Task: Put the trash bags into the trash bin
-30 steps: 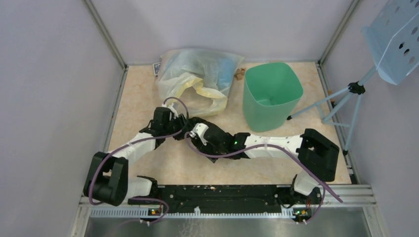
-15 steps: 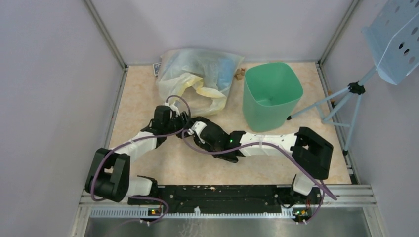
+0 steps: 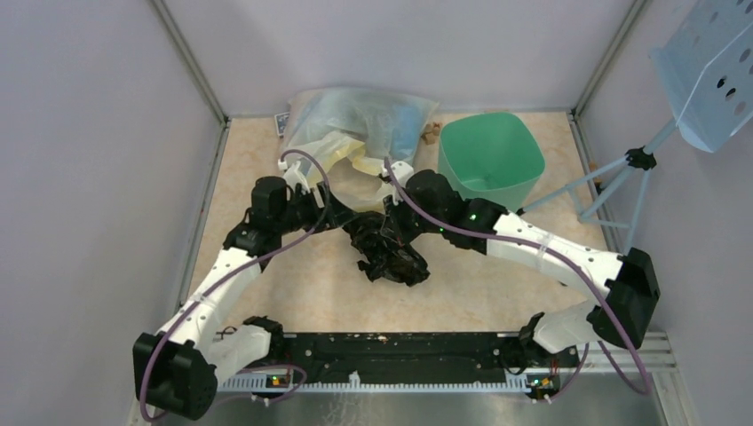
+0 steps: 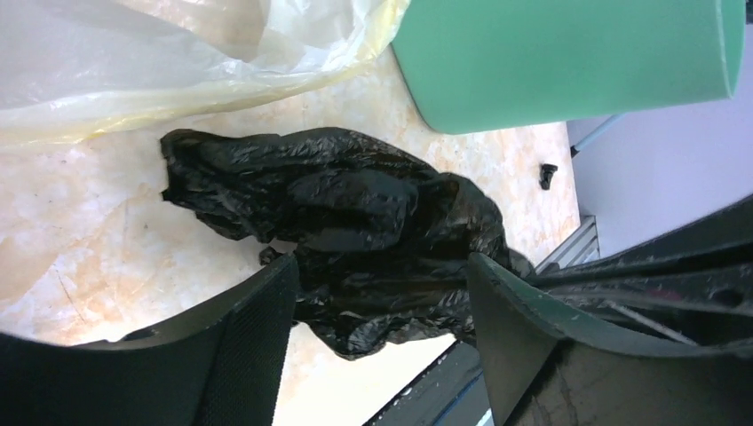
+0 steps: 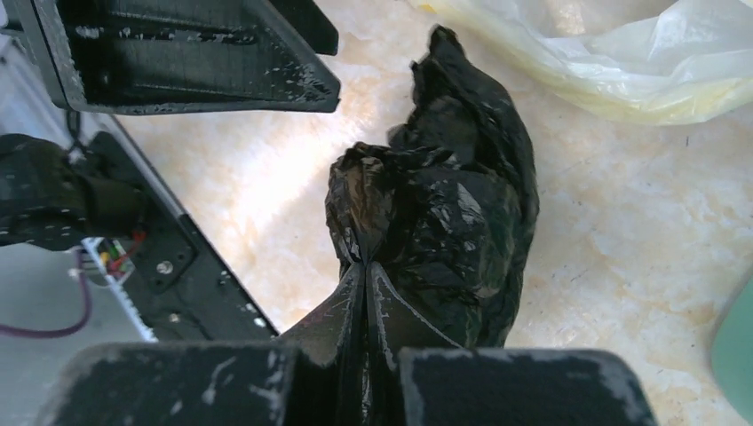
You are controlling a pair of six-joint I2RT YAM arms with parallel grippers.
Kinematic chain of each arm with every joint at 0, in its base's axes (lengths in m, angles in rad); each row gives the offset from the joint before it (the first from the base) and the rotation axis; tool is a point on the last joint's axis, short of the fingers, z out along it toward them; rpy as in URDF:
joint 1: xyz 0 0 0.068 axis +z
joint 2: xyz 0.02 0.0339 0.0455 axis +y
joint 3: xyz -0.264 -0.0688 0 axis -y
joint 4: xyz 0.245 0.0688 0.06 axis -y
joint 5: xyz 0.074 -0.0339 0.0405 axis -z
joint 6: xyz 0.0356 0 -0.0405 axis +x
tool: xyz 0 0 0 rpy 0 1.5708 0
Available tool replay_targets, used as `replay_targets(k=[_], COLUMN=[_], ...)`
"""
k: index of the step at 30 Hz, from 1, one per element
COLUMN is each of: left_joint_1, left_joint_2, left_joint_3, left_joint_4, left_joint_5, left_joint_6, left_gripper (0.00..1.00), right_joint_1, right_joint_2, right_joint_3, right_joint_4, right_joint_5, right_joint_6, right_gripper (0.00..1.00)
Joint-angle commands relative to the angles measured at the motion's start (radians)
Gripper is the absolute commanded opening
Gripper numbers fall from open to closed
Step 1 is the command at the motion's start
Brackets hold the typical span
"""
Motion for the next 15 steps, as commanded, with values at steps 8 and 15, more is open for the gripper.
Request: replay_targets(k=[8, 15], left_joint_1=[-0.019, -0.085], left_joint_2=[-0.172, -0.366], left_joint_3=[-0.023, -0.360], left_joint_4=[-0.039, 0.537], left_joint_5=[0.210, 0.211], left_joint_6=[0.185, 0.126], left_gripper=[0.62, 0.81], right_joint_1=[-0.111, -0.134], right_joint_2=[-0.086, -0.049], right_joint_3=[0.061, 0.083], right_joint_4=[-0.045, -0.093], right_joint_5=[-0.170, -0.226], right_joint_6=[0.113, 0.122], right_gripper=[0.00, 0.00])
